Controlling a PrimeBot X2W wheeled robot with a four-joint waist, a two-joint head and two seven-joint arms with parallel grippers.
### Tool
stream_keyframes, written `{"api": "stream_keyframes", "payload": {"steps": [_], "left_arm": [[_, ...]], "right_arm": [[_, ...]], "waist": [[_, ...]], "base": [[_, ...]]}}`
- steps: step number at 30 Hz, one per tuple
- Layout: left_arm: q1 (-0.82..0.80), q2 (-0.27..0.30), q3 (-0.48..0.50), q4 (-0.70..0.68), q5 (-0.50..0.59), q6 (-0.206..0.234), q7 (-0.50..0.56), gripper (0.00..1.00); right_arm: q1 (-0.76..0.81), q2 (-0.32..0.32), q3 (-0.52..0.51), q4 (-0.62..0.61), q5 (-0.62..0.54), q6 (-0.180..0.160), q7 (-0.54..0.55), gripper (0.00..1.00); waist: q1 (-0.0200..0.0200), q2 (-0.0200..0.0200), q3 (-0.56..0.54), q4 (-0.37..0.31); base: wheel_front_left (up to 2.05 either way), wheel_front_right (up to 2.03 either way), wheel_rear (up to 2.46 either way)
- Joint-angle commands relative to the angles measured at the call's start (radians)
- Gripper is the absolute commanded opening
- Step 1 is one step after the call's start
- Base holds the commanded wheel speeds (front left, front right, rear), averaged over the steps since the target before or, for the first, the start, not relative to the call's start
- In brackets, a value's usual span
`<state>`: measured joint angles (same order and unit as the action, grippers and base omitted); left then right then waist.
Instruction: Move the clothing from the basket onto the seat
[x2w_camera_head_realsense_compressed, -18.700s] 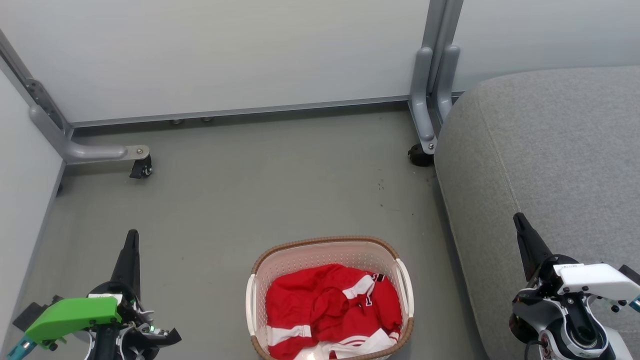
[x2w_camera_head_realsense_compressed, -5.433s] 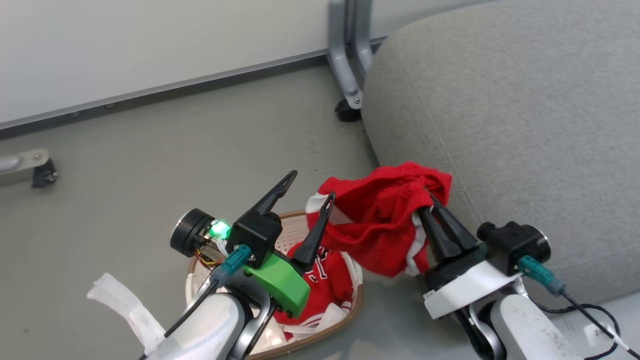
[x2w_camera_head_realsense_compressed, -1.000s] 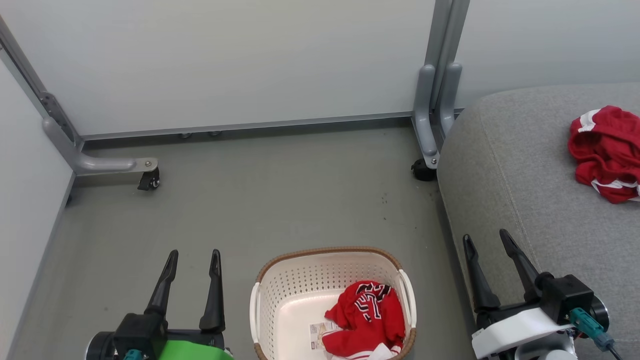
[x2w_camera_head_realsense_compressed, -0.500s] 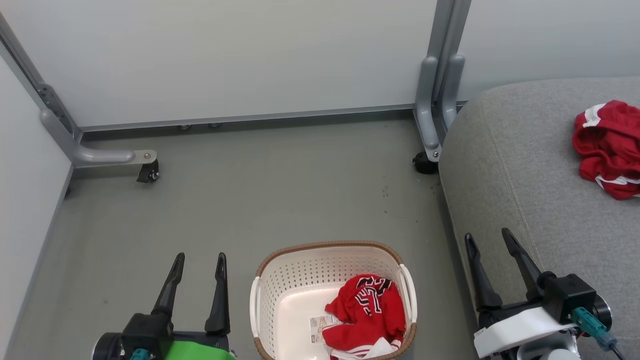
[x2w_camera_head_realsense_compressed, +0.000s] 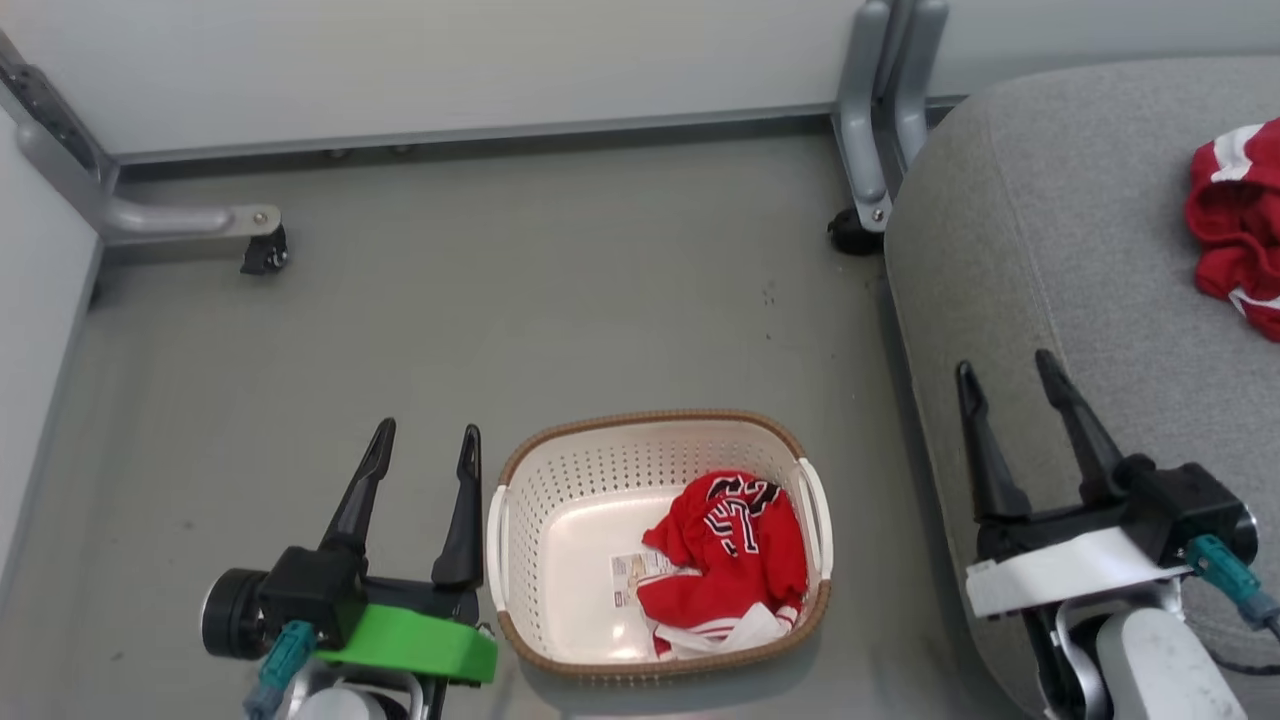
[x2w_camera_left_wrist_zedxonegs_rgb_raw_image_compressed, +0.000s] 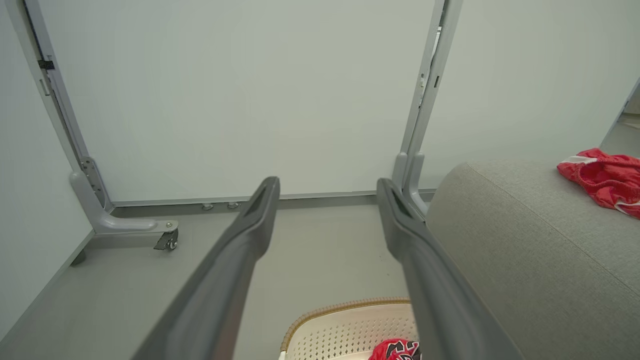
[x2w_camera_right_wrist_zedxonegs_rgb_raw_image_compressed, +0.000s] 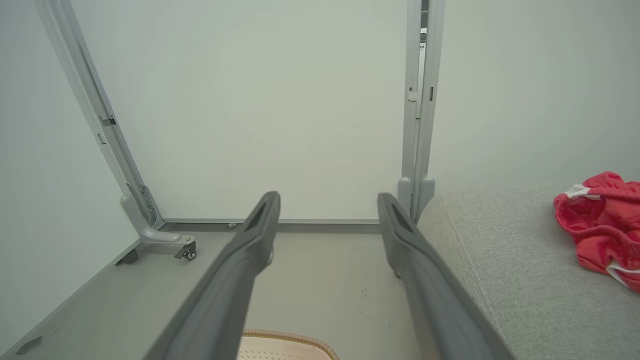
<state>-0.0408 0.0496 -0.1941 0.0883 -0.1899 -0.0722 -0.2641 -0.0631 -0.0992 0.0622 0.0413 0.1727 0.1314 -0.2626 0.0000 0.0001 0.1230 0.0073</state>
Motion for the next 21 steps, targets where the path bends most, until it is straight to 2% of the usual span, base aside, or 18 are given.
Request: {"api": "stream_keyframes", "payload": {"steps": [1,7,13,17,21], "left_arm": [[-0.039,0.002,-0.005,0.004,0.007,-0.007,0.000,1.00],[-0.170,0.002,-0.053,0.071,0.054,-0.031,0.000,1.00],[-0.351,0.025,-0.132,0.285,0.119,-0.052,0.000,1.00],[-0.499,0.052,-0.268,0.478,0.162,-0.059,0.000,1.00],[-0.659,0.084,-0.474,0.659,0.174,-0.059,0.000,1.00]], "right_arm": [[-0.031,-0.003,-0.013,-0.010,-0.002,-0.001,-0.003,1.00],[-0.124,-0.009,-0.074,-0.056,-0.002,-0.001,-0.003,1.00],[-0.215,-0.020,-0.104,-0.122,-0.004,-0.001,-0.003,1.00],[-0.276,-0.019,-0.103,-0.163,-0.005,-0.001,-0.003,1.00],[-0.324,-0.009,-0.099,-0.209,-0.005,-0.001,-0.003,1.00]], "waist": [[0.0000,-0.0001,0.134,-0.028],[0.0000,-0.0001,0.292,-0.045],[0.0000,-0.0001,0.436,-0.081],[0.0000,-0.0001,0.531,-0.118],[0.0000,-0.0001,0.626,-0.157]], "base": [[0.00,0.00,0.00],[0.00,0.00,0.00],[0.00,0.00,0.00],[0.00,0.00,0.00],[0.00,0.00,0.00]]}}
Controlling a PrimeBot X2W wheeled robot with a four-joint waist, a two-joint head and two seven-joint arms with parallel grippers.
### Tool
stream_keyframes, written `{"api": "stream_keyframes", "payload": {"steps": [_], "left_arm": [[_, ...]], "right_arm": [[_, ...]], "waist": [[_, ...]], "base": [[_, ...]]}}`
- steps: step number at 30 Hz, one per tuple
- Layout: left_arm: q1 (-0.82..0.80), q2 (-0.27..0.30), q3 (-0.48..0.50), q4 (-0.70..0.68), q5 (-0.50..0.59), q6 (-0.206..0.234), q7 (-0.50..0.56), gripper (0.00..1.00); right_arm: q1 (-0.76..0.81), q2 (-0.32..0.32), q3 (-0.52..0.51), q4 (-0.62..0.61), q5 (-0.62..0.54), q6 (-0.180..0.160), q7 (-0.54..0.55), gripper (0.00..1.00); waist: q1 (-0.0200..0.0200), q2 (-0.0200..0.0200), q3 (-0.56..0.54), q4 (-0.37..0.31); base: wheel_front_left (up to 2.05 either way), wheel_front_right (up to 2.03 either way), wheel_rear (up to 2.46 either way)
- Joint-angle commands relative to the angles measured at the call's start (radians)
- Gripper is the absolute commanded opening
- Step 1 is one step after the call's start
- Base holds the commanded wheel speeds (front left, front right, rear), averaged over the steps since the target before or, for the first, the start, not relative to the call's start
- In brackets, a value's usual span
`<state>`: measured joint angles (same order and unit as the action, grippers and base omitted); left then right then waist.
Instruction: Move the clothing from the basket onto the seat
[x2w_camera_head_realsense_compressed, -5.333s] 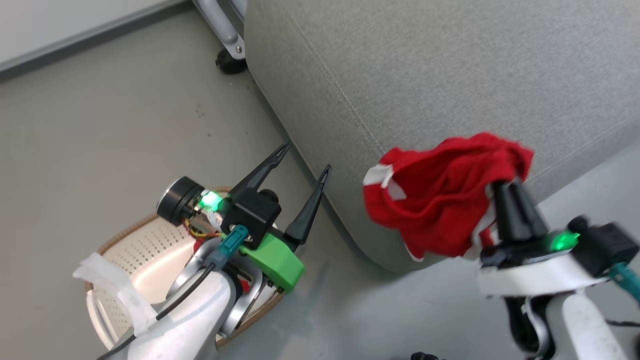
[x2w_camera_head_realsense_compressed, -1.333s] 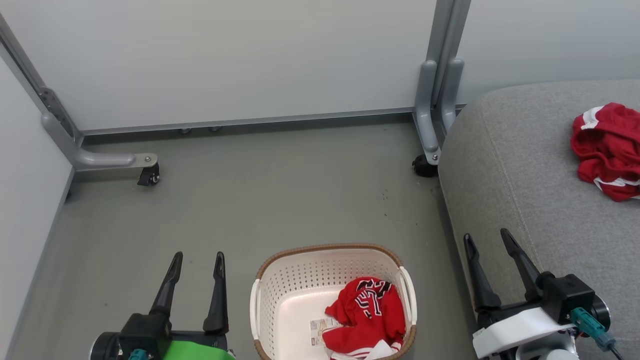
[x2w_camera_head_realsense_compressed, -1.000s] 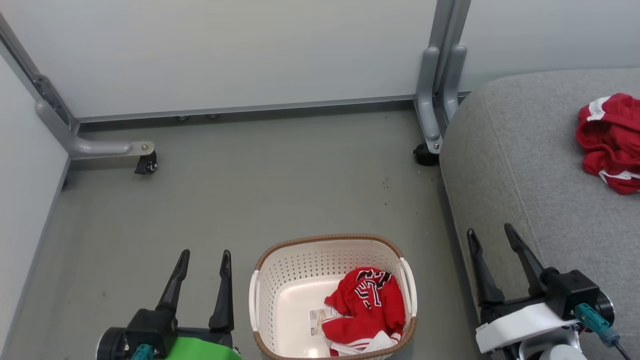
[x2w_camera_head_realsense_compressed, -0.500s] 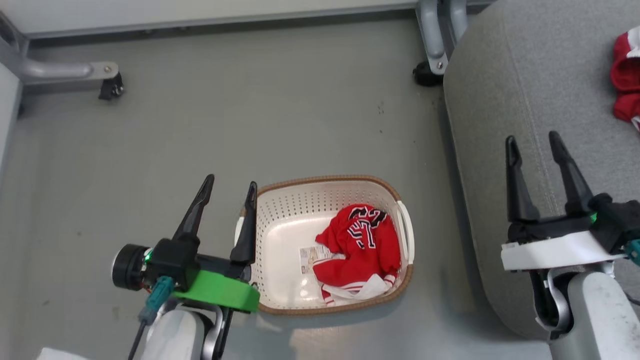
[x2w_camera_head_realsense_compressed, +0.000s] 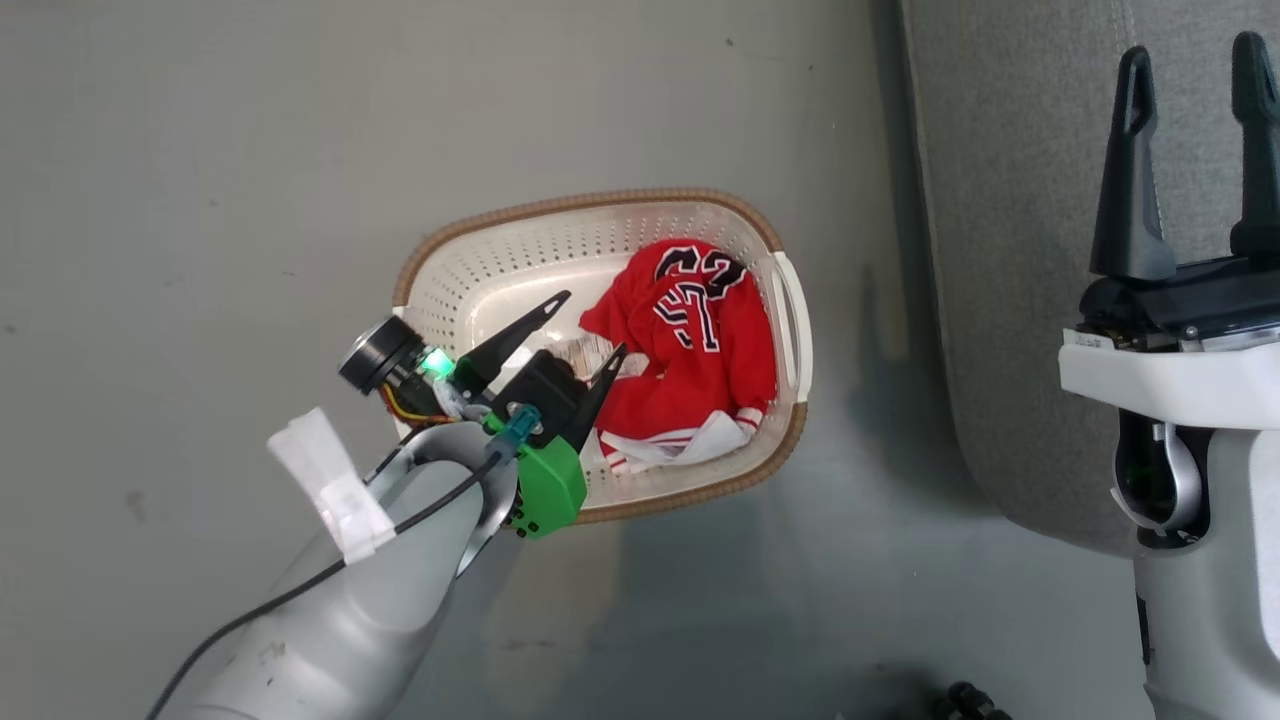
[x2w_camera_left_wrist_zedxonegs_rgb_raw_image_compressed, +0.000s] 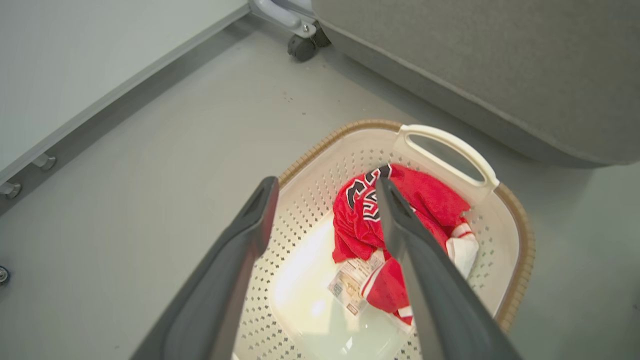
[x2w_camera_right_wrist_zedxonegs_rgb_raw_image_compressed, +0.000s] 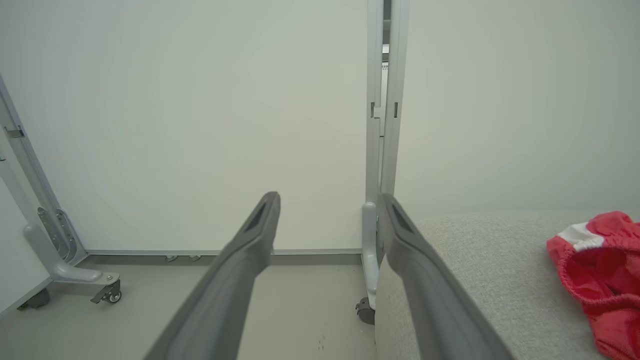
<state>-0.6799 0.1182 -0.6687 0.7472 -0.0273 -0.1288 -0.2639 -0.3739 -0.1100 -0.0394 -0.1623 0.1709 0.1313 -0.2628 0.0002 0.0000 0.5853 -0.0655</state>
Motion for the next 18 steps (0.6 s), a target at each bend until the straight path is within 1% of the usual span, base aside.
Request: {"api": "stream_keyframes", "payload": {"steps": [1,7,11,13,18], "left_arm": [[-0.065,0.024,-0.060,0.044,0.016,-0.002,0.000,1.00],[-0.256,0.053,-0.376,0.245,0.017,-0.001,0.023,1.00],[-0.335,0.070,-0.541,0.330,-0.004,-0.001,0.027,1.00],[-0.362,0.075,-0.581,0.359,-0.004,-0.001,0.030,1.00],[-0.389,0.061,-0.611,0.420,0.046,0.000,0.062,1.00]], "right_arm": [[-0.025,0.004,0.006,-0.017,-0.004,-0.001,-0.003,1.00],[-0.074,0.026,0.021,-0.061,0.000,-0.001,-0.003,1.00],[-0.092,0.040,0.028,-0.076,0.007,-0.001,-0.003,1.00],[-0.095,0.048,0.031,-0.079,0.013,-0.001,-0.003,1.00],[-0.107,0.057,0.049,-0.077,0.031,-0.001,-0.003,1.00]], "waist": [[-0.0002,0.0000,0.189,-0.096],[-0.0002,0.0000,0.297,-0.165],[-0.0002,0.0000,0.341,-0.202],[-0.0002,0.0000,0.357,-0.218],[-0.0002,0.0000,0.387,-0.245]], "base": [[0.00,0.00,0.00],[0.00,0.00,0.00],[0.00,0.00,0.00],[0.00,0.00,0.00],[0.00,0.00,0.00]]}}
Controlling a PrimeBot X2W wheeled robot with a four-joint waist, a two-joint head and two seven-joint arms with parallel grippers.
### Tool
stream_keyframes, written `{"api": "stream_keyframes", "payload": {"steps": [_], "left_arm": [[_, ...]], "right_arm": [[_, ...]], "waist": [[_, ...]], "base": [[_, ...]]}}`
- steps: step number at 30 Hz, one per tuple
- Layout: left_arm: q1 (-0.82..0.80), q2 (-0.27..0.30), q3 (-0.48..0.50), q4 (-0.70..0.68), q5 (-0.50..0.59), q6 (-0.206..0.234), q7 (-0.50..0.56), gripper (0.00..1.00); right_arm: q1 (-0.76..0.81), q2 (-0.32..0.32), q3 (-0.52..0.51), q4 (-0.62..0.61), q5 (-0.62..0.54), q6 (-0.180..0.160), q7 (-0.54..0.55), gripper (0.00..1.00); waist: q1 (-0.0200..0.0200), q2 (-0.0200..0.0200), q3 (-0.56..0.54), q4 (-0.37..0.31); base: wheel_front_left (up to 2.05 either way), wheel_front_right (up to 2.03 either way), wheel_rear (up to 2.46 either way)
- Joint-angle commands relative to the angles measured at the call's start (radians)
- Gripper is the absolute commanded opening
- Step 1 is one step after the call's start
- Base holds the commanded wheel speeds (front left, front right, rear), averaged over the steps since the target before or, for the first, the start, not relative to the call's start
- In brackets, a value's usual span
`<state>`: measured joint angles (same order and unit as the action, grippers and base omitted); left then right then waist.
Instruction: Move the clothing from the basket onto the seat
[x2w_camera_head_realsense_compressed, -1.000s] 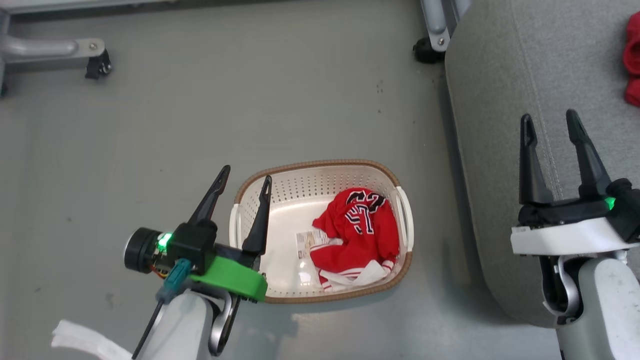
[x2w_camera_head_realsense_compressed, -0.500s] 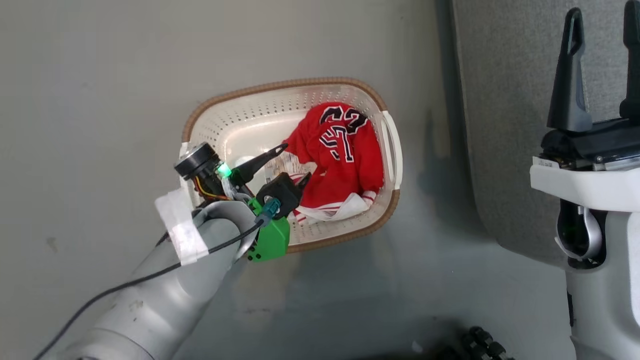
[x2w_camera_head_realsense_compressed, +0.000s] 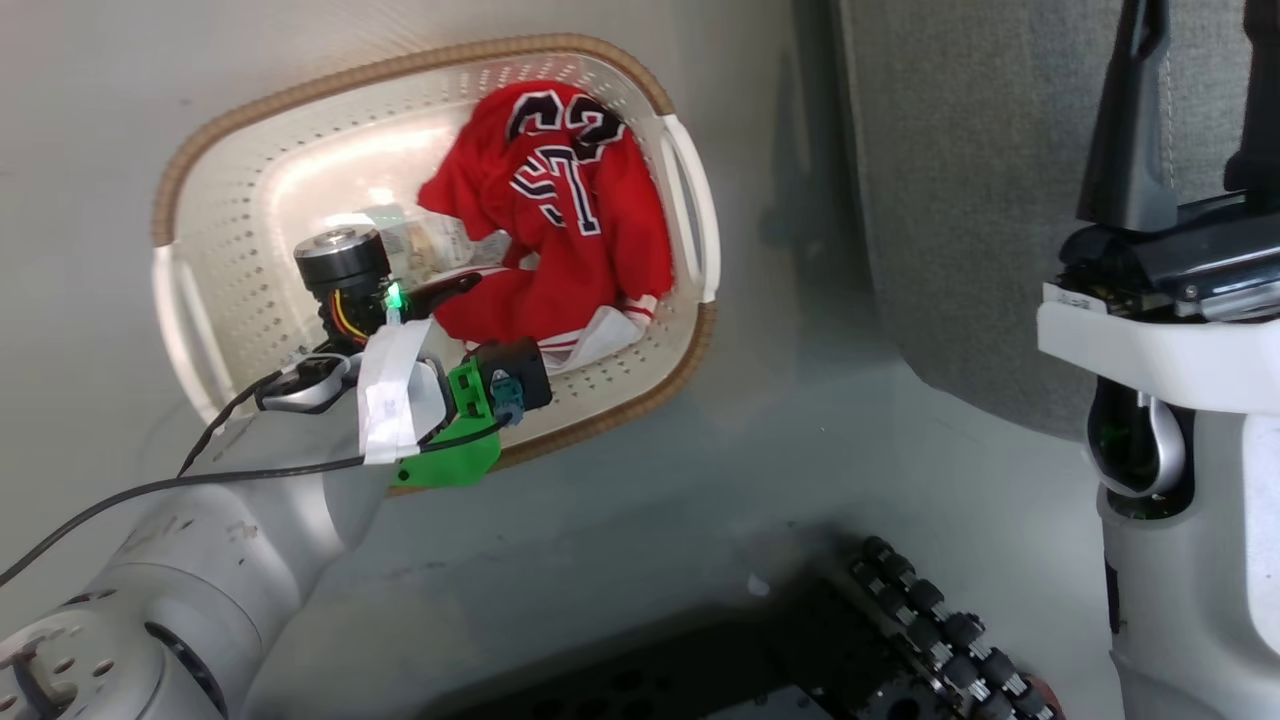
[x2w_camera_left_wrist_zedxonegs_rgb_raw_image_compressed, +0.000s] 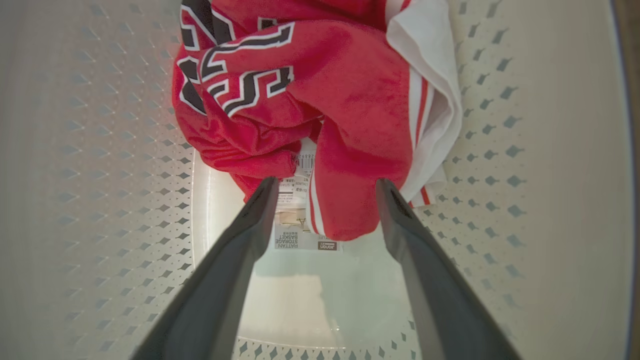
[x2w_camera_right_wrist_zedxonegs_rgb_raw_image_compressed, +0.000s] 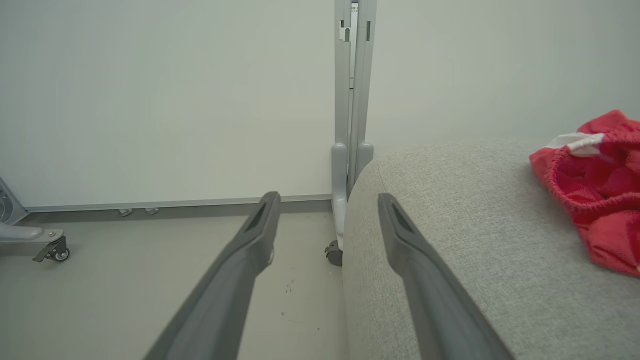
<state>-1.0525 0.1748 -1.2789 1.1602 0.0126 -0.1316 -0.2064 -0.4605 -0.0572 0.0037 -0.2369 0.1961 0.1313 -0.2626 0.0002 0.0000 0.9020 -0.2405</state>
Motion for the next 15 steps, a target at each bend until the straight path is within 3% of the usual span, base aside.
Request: {"api": "stream_keyframes", "payload": {"steps": [1,9,15], "left_arm": [[-0.015,0.000,-0.002,0.019,0.033,0.002,0.013,1.00],[-0.052,-0.009,-0.002,0.106,0.161,0.002,0.047,1.00],[-0.101,0.010,-0.002,0.125,0.173,0.002,0.088,1.00]], "right_arm": [[-0.022,0.005,0.012,-0.001,0.006,-0.001,-0.003,1.00],[-0.045,0.007,0.033,-0.005,0.030,-0.001,-0.003,1.00],[-0.043,0.007,0.036,-0.016,0.057,-0.001,-0.003,1.00]], "waist": [[-0.0002,0.0000,0.074,-0.074],[-0.0002,0.0000,0.106,-0.105],[-0.0002,0.0000,0.127,-0.119]], "base": [[0.00,0.00,0.00],[0.00,0.00,0.00],[0.00,0.00,0.00]]}}
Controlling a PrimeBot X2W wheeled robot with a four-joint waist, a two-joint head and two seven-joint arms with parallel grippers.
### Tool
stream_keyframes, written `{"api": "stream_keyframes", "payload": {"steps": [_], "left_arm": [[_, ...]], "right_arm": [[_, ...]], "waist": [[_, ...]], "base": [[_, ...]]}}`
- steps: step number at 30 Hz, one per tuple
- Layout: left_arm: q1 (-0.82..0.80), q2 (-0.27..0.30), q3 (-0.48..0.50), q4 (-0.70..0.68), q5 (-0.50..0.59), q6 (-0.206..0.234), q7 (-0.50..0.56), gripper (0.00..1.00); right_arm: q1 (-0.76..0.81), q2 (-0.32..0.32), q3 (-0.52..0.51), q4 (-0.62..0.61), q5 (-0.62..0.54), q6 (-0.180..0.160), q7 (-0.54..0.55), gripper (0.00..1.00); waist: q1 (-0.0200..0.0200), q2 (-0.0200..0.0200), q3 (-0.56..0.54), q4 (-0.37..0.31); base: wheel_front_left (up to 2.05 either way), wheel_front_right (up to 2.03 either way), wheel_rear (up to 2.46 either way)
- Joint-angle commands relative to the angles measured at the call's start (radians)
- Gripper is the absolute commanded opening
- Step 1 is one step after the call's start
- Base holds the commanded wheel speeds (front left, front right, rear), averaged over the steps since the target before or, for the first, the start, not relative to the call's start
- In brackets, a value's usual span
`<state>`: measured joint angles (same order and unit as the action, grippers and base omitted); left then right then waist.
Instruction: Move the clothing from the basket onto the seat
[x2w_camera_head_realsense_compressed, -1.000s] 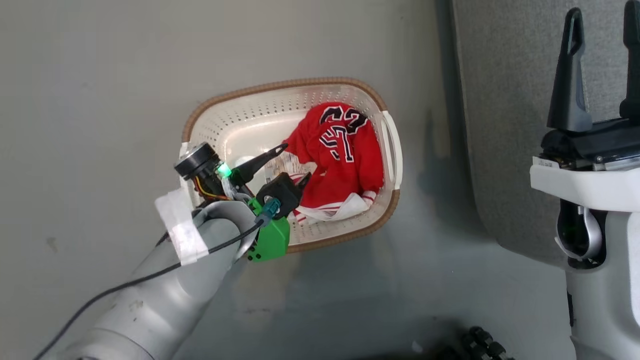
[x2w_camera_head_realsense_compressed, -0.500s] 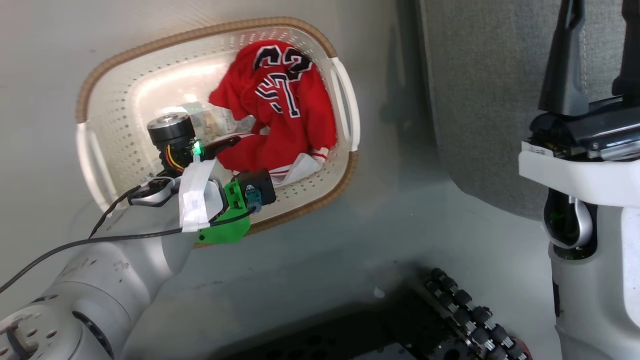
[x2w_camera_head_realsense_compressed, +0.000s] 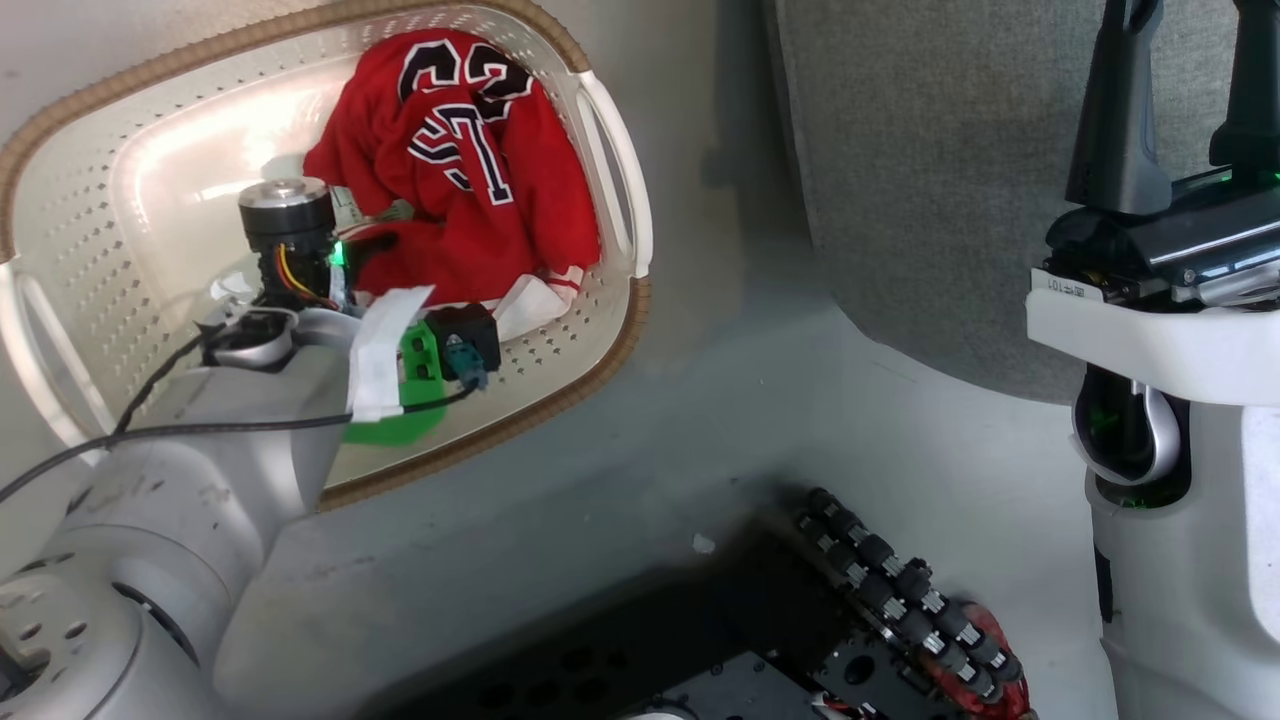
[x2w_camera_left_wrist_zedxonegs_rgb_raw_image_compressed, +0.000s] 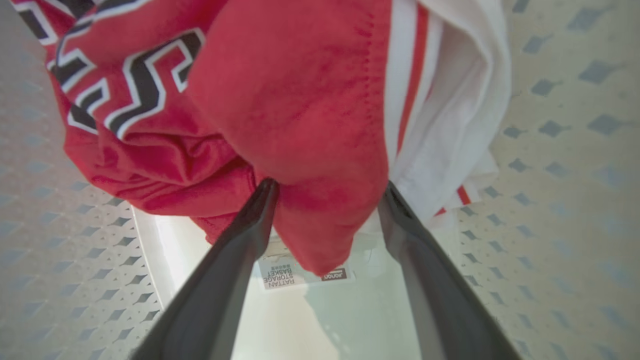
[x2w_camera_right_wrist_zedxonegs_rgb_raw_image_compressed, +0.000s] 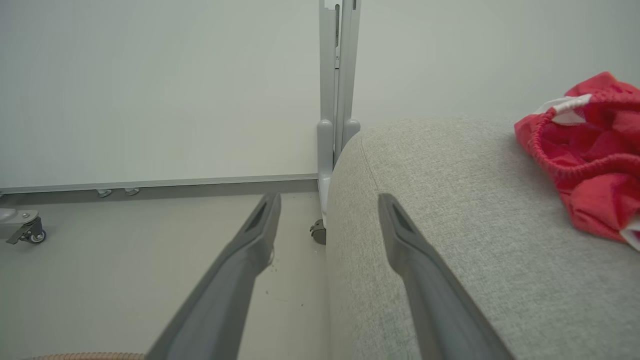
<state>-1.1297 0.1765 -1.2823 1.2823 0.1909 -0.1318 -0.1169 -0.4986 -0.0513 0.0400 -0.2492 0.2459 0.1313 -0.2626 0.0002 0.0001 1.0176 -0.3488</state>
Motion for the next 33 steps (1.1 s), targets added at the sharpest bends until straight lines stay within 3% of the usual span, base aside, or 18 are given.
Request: {"api": "stream_keyframes", "payload": {"steps": [1,2,3,10,17,23,33], "left_arm": [[-0.030,0.011,0.002,0.003,-0.008,0.003,-0.001,1.00],[-0.026,0.012,0.001,0.004,-0.007,0.003,0.005,0.47],[-0.027,0.013,0.001,0.005,-0.011,0.003,0.007,0.00],[-0.052,-0.009,0.013,-0.002,-0.052,0.007,-0.027,0.00],[0.021,-0.064,0.140,-0.048,-0.198,0.110,-0.119,0.00],[0.136,-0.099,0.257,-0.128,-0.345,0.154,-0.148,0.00],[0.397,-0.076,0.406,-0.467,-0.475,0.220,-0.148,0.00]], "right_arm": [[-0.002,0.001,0.000,-0.004,0.010,-0.001,-0.003,1.00],[-0.001,0.001,-0.001,-0.003,0.011,-0.001,-0.003,1.00],[0.000,0.001,-0.002,0.000,0.013,-0.001,-0.003,1.00],[0.001,0.001,-0.015,0.012,0.007,-0.001,-0.003,1.00],[0.029,0.000,-0.030,0.027,-0.028,-0.001,-0.003,1.00],[0.072,-0.007,-0.033,0.051,-0.061,-0.001,-0.003,1.00],[0.190,-0.028,-0.018,0.123,-0.058,-0.001,-0.003,1.00]], "waist": [[-0.0002,-0.0001,0.013,-0.012],[-0.0002,-0.0001,0.014,-0.013],[-0.0002,-0.0001,0.013,-0.013],[-0.0002,-0.0001,-0.022,0.008],[-0.0002,-0.0001,-0.145,0.077],[-0.0002,-0.0001,-0.313,0.142],[-0.0002,-0.0001,-0.621,0.225]], "base": [[0.00,0.00,0.00],[0.00,0.00,0.00],[0.00,0.00,0.00],[0.00,0.00,0.00],[0.00,0.00,0.00],[0.00,0.00,0.00],[0.00,0.00,0.00]]}}
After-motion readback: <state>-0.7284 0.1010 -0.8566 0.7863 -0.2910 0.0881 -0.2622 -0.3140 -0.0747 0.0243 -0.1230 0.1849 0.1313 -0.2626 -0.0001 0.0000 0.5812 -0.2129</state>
